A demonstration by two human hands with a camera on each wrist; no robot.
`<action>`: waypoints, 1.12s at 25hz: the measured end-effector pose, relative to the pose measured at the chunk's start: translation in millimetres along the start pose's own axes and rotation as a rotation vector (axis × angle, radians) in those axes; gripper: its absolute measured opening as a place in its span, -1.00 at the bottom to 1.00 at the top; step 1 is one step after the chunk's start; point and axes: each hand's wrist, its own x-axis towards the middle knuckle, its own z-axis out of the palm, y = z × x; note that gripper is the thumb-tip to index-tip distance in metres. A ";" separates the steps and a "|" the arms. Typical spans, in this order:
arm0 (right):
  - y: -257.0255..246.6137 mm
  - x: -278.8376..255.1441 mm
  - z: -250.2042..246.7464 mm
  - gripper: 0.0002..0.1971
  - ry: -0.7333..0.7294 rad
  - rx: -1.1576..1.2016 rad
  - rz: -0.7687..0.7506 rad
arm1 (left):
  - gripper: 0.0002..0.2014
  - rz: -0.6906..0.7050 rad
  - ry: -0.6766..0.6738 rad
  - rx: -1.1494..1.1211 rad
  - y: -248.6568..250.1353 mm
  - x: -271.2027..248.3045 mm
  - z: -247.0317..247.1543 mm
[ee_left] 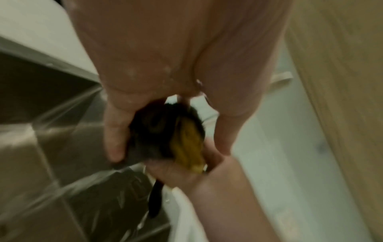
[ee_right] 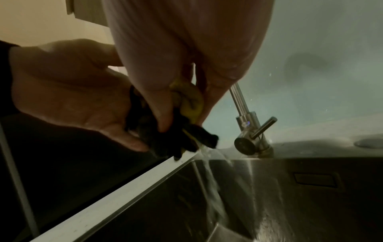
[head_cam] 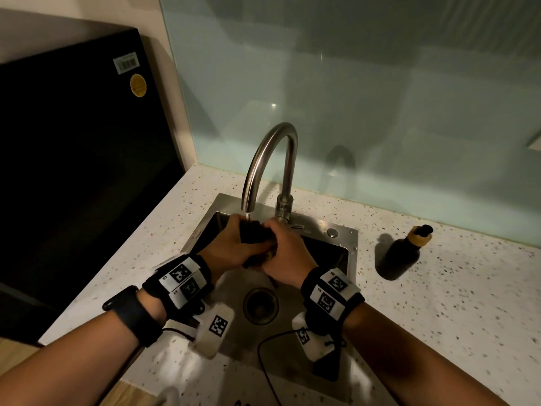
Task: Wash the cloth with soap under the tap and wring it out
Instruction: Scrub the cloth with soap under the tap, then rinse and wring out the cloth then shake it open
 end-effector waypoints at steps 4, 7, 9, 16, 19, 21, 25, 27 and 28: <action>-2.0 1.4 -3.7 -0.57 0.026 0.036 0.050 | -0.46 0.030 0.054 -0.029 0.1 2.1 -2.5; -5.5 0.3 0.6 -0.66 0.059 0.043 0.026 | -0.37 0.022 0.002 -0.015 2.3 -0.5 -6.4; -5.5 1.2 -2.8 -0.59 -0.038 0.041 0.008 | -0.37 0.002 -0.040 0.005 -2.1 -0.7 -12.1; 38.1 29.2 -46.0 -0.61 0.080 -0.305 0.206 | -0.50 0.006 0.056 -0.073 -19.7 -2.7 -25.3; 61.0 49.6 -45.6 -0.79 0.140 -0.444 0.321 | -0.49 0.006 0.051 -0.060 -21.5 -1.4 -26.9; 72.6 62.6 -42.8 -0.85 0.118 -0.428 0.352 | -0.48 0.008 0.050 -0.074 -21.2 -0.3 -27.8; 81.7 75.3 -49.4 -0.83 0.098 -0.515 0.316 | -0.46 0.002 0.047 -0.072 -22.1 0.3 -28.1; 80.4 78.6 -54.6 -0.83 0.094 -0.506 0.301 | -0.49 -0.013 0.040 -0.080 -22.1 -0.3 -27.1; 77.8 79.0 -56.2 -0.84 0.099 -0.480 0.295 | -0.51 -0.020 0.039 -0.084 -22.2 0.1 -26.6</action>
